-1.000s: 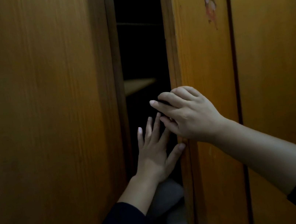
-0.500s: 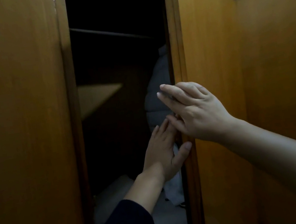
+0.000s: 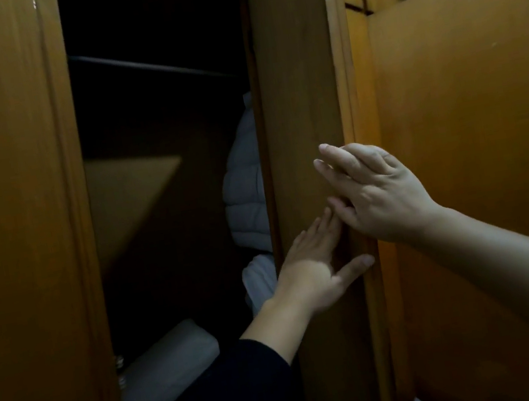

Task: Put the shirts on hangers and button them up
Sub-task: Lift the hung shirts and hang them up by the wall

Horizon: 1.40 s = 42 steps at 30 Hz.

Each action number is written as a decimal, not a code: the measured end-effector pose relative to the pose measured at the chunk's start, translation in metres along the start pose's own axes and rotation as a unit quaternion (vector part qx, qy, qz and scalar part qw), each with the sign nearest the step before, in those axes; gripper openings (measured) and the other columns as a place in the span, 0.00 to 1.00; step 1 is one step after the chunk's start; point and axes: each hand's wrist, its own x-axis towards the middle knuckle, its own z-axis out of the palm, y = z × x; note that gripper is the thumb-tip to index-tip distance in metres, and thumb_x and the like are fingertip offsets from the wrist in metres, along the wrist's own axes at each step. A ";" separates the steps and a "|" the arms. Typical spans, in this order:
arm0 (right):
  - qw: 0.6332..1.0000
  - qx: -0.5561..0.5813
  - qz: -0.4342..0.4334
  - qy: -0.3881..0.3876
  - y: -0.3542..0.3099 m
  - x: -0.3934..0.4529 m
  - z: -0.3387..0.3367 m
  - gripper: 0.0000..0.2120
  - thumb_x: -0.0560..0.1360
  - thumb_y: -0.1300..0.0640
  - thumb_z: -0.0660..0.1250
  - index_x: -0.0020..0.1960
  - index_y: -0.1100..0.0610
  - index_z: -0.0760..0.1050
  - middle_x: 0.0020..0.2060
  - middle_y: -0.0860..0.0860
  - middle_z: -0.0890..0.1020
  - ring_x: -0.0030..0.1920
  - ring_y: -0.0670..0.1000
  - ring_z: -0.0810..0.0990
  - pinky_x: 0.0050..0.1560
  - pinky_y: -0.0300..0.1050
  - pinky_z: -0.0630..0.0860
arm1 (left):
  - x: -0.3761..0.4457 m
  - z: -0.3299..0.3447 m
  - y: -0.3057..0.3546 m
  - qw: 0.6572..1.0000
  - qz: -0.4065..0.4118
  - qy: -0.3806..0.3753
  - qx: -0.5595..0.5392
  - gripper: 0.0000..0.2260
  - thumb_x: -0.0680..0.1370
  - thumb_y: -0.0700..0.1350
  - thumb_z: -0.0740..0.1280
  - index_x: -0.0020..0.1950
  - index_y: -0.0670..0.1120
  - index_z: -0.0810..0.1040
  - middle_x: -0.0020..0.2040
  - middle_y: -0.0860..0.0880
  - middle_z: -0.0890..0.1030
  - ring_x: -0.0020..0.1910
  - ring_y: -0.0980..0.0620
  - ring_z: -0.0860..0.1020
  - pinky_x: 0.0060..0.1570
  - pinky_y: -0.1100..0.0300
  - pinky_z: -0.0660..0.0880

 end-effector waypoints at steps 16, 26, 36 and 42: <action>0.983 -0.108 0.034 -0.143 0.070 -0.056 0.008 0.28 0.79 0.43 0.49 0.72 0.59 0.64 0.71 0.58 0.67 0.73 0.57 0.59 0.70 0.52 0.59 | 0.063 0.071 0.023 0.996 0.037 -0.063 0.045 0.48 0.69 0.72 0.62 0.61 0.65 0.20 0.69 0.56 0.26 0.75 0.53 0.35 0.75 0.52 0.40; 0.971 -0.112 0.053 -0.203 0.062 -0.053 -0.002 0.29 0.78 0.44 0.49 0.72 0.59 0.64 0.71 0.59 0.67 0.74 0.57 0.57 0.71 0.54 0.56 | 0.062 0.067 0.028 0.994 0.004 -0.090 0.067 0.49 0.68 0.73 0.61 0.66 0.61 0.23 0.73 0.55 0.27 0.77 0.48 0.39 0.75 0.48 0.42; 0.943 -0.126 0.112 -0.287 0.032 -0.052 -0.018 0.30 0.77 0.42 0.47 0.70 0.59 0.68 0.72 0.56 0.66 0.75 0.55 0.51 0.74 0.53 0.42 | 0.044 0.046 0.045 0.985 -0.061 -0.095 0.129 0.49 0.69 0.73 0.60 0.76 0.56 0.34 0.78 0.49 0.38 0.77 0.44 0.42 0.74 0.45 0.43; 0.943 -0.084 0.128 -0.297 0.001 -0.042 -0.030 0.31 0.78 0.39 0.43 0.75 0.55 0.57 0.76 0.55 0.56 0.74 0.53 0.39 0.70 0.50 0.28 | 0.013 0.012 0.027 0.975 -0.104 -0.077 0.180 0.48 0.68 0.74 0.60 0.77 0.56 0.37 0.79 0.49 0.41 0.77 0.45 0.42 0.74 0.45 0.44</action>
